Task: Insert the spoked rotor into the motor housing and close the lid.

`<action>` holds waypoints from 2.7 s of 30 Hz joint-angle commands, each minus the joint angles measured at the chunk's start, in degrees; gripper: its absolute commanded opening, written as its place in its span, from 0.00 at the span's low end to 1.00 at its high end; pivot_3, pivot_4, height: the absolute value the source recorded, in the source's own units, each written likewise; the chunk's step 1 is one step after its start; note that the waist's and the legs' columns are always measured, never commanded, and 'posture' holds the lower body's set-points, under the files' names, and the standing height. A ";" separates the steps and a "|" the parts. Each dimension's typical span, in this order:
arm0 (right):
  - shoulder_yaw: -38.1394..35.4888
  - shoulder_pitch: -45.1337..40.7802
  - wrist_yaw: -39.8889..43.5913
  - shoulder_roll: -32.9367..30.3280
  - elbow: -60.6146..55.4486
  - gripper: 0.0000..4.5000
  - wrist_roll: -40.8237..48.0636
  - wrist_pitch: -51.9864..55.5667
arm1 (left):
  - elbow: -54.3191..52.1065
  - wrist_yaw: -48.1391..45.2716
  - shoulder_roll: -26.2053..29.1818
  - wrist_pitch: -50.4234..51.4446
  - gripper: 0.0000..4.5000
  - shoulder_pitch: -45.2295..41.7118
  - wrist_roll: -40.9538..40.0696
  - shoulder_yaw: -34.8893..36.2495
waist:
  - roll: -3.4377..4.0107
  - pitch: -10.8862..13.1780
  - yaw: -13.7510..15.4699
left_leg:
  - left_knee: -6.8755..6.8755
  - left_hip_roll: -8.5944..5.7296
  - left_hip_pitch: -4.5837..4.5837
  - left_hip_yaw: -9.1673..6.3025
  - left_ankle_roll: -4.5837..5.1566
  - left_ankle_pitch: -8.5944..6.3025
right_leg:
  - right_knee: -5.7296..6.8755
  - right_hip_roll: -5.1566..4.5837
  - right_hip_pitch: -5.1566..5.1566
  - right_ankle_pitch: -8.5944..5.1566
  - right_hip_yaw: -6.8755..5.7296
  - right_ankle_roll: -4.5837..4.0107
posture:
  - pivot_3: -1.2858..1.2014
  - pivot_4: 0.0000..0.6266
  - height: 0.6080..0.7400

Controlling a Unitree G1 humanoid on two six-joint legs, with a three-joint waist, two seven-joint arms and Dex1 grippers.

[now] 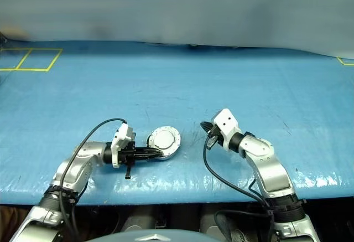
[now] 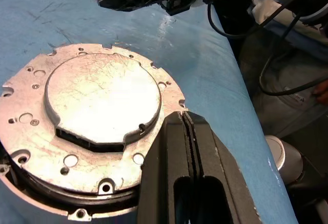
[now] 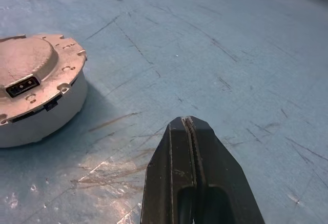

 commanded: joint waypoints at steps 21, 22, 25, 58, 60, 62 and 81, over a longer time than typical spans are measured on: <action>8.73 -2.69 5.57 6.22 -0.45 0.13 4.15 -1.19 | -9.90 7.46 -3.23 -7.93 0.00 16.55 -9.11 14.16 | 0.01 0.00 -0.41 | -0.06 -0.02 0.00 0.00 0.02 -0.02 | -0.01 -0.14 -0.06 -0.02 0.00 -0.12 | 0.52 0.24 1.00; 9.13 -2.80 5.55 6.06 -0.11 0.20 3.69 -1.50 | -9.80 7.68 -3.27 -8.40 0.00 16.94 -8.72 14.09 | 0.01 0.00 -0.34 | -0.06 -0.03 -0.02 0.00 0.02 -0.03 | -0.01 -0.15 -0.06 -0.02 -0.01 -0.12 | 0.52 0.24 1.00; 9.40 -3.21 5.59 6.91 -0.34 0.42 4.33 -1.40 | -9.56 8.25 -3.85 -10.56 0.00 19.33 -7.54 13.66 | 0.01 0.00 -0.32 | -0.06 -0.08 -0.02 0.00 -0.21 -0.17 | -0.02 -0.24 -0.07 -0.02 -0.01 -0.12 | 0.52 0.24 1.00; -3.76 -4.13 0.26 2.03 7.15 0.86 4.67 -2.72 | -8.85 12.24 -5.17 -14.54 0.00 19.58 -6.78 13.53 | 0.02 0.00 -0.42 | -0.14 -0.08 -0.03 0.01 0.04 -0.03 | -0.03 -0.23 -0.09 -0.02 -0.05 -0.12 | 0.52 0.24 1.00; -3.92 -4.18 0.03 2.09 7.67 0.86 4.64 -2.61 | -8.64 12.59 -5.34 -15.05 0.00 19.43 -6.69 13.67 | 0.02 0.00 -0.42 | -0.14 -0.08 -0.03 0.01 0.04 -0.03 | -0.03 -0.23 -0.09 -0.02 -0.05 -0.12 | 0.52 0.24 1.00; -3.73 -4.15 0.03 2.20 8.11 0.86 4.74 -2.58 | -8.34 13.00 -5.66 -15.70 0.00 19.16 -6.53 13.88 | 0.02 0.00 -0.42 | -0.13 -0.08 -0.03 0.02 0.04 -0.03 | -0.03 -0.23 -0.09 -0.02 -0.04 -0.12 | 0.52 0.24 1.00; -1.76 -7.51 -0.11 4.50 12.94 0.37 3.54 -2.09 | -7.86 14.91 -6.13 -17.78 0.00 18.43 -6.69 14.58 | 0.02 0.00 -0.44 | -0.11 -0.09 -0.03 0.03 0.05 -0.02 | -0.02 -0.22 -0.08 -0.01 -0.05 -0.11 | 0.52 0.24 1.00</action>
